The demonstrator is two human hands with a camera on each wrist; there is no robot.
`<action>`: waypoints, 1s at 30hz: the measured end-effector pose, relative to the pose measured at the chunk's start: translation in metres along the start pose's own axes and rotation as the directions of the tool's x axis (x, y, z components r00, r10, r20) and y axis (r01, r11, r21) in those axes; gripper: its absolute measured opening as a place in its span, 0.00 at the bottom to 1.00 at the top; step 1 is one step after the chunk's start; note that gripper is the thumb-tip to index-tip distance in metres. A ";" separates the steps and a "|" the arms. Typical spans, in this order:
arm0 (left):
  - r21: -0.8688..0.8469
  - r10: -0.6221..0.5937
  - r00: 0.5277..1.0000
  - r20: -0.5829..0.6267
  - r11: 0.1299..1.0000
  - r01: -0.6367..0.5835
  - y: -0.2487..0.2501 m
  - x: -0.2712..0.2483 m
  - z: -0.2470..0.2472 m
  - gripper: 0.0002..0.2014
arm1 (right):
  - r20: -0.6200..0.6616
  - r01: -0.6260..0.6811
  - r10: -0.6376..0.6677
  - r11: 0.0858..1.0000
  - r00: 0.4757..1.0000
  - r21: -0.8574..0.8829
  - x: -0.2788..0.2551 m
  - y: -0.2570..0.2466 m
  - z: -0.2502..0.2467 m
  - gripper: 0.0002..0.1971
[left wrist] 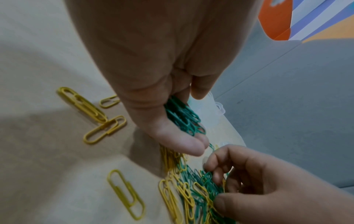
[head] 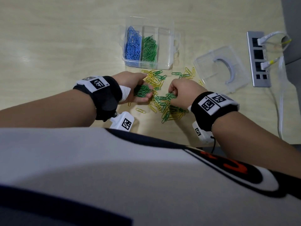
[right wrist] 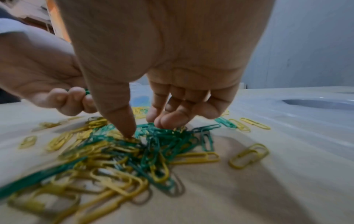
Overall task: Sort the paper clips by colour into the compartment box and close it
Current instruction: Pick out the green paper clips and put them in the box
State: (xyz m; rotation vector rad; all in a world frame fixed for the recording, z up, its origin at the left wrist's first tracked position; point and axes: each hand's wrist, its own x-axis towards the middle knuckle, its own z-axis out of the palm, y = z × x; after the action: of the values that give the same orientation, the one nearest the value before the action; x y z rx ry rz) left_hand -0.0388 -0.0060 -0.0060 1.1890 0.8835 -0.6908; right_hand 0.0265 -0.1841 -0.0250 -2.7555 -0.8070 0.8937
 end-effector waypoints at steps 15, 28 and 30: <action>0.001 -0.005 1.000 0.005 1.000 0.005 -0.003 0.003 0.003 0.22 | -0.307 -0.034 0.108 0.971 0.946 0.237 -0.002 0.006 -0.012 0.05; -0.034 0.022 1.000 0.012 0.999 -0.022 -0.005 0.007 0.009 0.20 | -0.342 0.222 -0.033 0.819 0.939 0.529 -0.013 -0.037 -0.020 0.04; -0.049 0.052 0.999 0.010 0.997 -0.051 -0.005 0.007 0.009 0.10 | -0.308 0.235 -0.084 0.836 0.948 0.496 -0.014 -0.044 -0.018 0.05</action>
State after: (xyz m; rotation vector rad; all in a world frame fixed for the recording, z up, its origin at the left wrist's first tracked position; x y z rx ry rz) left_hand -0.0375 -0.0157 -0.0132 1.1593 0.8526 -0.6306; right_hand 0.0074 -0.1534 0.0092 -2.2177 -0.6148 0.5690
